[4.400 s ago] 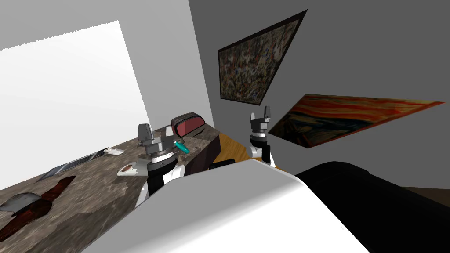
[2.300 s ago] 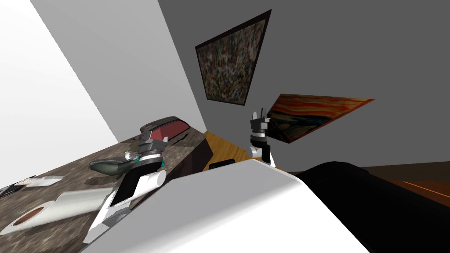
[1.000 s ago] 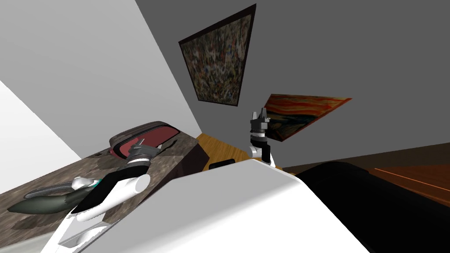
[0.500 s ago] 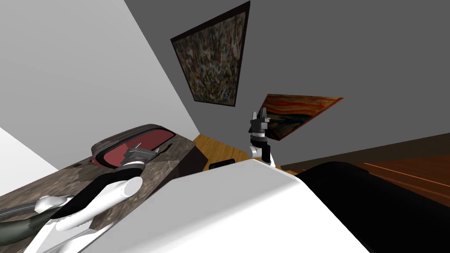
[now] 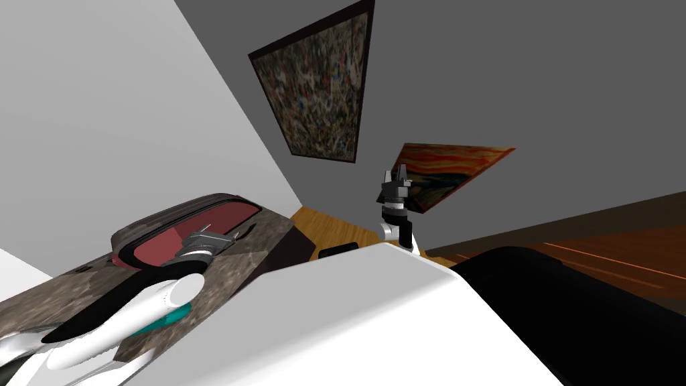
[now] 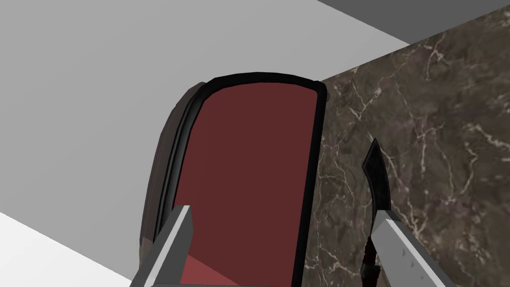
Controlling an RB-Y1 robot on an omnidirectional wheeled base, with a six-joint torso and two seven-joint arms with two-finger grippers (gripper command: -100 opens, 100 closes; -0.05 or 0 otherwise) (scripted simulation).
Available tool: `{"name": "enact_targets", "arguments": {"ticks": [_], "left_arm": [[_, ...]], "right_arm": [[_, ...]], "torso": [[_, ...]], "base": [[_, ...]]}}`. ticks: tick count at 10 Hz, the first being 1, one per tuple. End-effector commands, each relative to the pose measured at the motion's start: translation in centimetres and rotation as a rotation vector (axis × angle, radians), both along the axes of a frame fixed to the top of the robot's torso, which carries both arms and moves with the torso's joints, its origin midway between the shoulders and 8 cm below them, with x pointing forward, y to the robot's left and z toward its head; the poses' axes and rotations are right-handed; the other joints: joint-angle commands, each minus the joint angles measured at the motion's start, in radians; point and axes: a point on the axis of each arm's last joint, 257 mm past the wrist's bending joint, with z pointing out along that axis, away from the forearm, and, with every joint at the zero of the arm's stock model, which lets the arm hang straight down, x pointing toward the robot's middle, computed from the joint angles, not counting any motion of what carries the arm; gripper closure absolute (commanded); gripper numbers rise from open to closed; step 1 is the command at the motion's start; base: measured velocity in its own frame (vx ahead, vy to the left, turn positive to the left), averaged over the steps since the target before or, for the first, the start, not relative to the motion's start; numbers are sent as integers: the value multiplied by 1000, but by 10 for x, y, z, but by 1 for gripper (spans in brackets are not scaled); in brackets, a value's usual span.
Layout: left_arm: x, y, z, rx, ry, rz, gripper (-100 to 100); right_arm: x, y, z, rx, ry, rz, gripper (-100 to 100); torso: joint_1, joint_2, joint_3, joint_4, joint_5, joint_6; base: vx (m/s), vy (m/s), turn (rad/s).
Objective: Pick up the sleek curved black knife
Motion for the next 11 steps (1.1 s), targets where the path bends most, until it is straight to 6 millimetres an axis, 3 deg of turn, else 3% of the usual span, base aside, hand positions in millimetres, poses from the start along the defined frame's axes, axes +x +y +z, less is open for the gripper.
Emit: {"name": "enact_targets", "arguments": {"ticks": [1, 5, 7, 8, 10, 11], "left_arm": [[-7, 5, -9, -34, 34, 17, -100], [-28, 29, -24, -134, 93, 77, -100], [-33, 27, -35, -155, 137, 81, -100], [-43, 37, -38, -197, 148, 110, -100], [-47, 35, -46, -213, 181, 113, -100], [-58, 44, -49, -257, 192, 141, -100]], "right_arm": [[0, 0, 0, 0, 0, 0, 0], [0, 0, 0, 0, 0, 0, 0], [0, 0, 0, 0, 0, 0, 0], [0, 0, 0, 0, 0, 0, 0], [0, 0, 0, 0, 0, 0, 0], [0, 0, 0, 0, 0, 0, 0]], "torso": [[0, 0, 0, 0, 0, 0], [1, 0, 0, 0, 0, -1], [1, 0, 0, 0, 0, 0], [1, 1, 0, 0, 0, -1], [2, 1, 0, 0, 0, -1], [1, 1, 1, 0, 0, -1]], "base": [[39, -8, -106], [36, 3, -99], [26, 8, -43], [24, 7, -171], [23, 14, -39], [29, 17, -148]]}}
